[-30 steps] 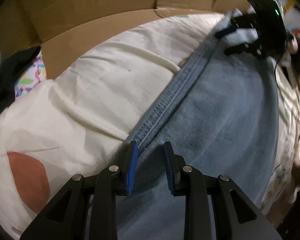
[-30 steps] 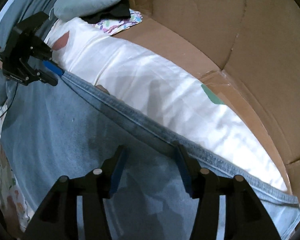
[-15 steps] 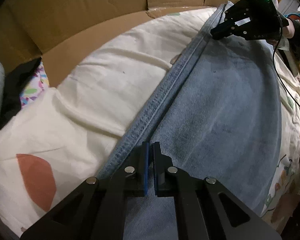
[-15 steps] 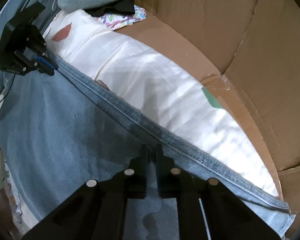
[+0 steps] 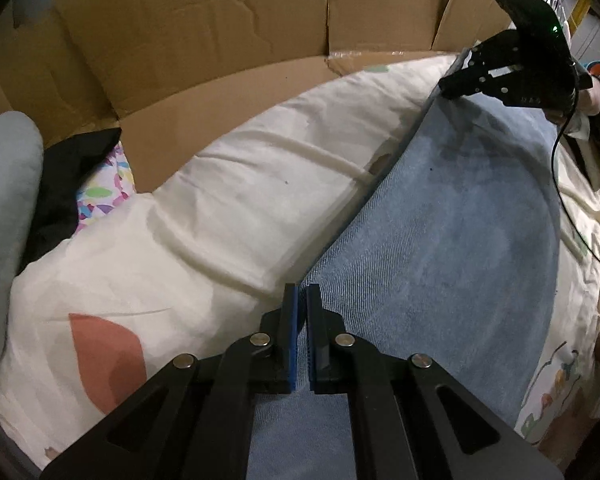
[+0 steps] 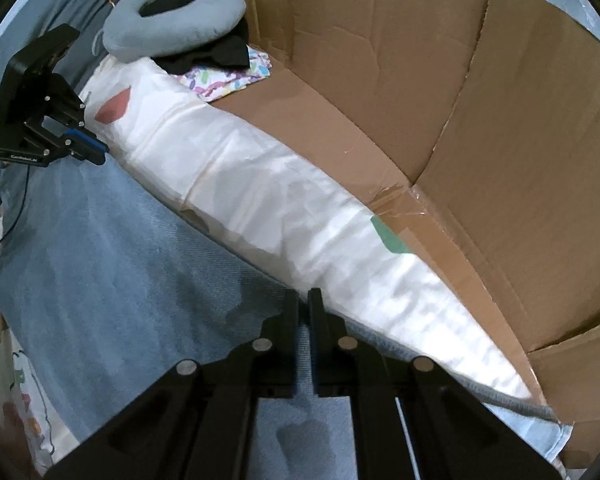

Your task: Fold clothes

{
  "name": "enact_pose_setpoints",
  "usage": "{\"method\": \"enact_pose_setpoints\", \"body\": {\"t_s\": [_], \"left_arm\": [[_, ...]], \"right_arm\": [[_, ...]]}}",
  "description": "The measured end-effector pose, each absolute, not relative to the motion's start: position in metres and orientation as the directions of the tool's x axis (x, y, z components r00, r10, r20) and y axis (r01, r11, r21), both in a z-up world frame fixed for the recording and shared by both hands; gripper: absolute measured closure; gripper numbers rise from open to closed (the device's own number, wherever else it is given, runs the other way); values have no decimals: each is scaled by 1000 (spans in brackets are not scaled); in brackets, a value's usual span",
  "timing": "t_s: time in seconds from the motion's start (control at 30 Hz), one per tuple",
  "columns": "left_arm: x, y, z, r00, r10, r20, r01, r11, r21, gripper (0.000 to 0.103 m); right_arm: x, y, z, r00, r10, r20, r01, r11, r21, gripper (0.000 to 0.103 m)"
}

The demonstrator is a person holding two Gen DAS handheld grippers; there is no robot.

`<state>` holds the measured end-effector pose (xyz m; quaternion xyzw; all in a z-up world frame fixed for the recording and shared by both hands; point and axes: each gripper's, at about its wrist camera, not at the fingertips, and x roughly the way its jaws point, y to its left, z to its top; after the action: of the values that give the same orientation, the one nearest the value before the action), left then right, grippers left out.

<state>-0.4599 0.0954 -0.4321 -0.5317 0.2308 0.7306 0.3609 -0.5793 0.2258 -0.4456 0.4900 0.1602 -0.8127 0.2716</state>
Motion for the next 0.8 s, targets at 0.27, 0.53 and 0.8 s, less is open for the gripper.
{"method": "enact_pose_setpoints", "body": {"t_s": [0.27,0.53,0.8], "left_arm": [[-480,89,-456,-93,317,-944,-705,-690,-162,98],[-475,97,-434,-95,353,-931,-666,-717,-204,96],[-463,119,-424,-164,317,-934,-623,-767,-151,96]], "right_arm": [[-593,223,-474,-343,-250,-906,555,-832,20,98],[-583,275,-439,-388,-322,-863,440,-888,134,83],[-573,365,-430,-466,-164,-870,217,-974,67,81]]}}
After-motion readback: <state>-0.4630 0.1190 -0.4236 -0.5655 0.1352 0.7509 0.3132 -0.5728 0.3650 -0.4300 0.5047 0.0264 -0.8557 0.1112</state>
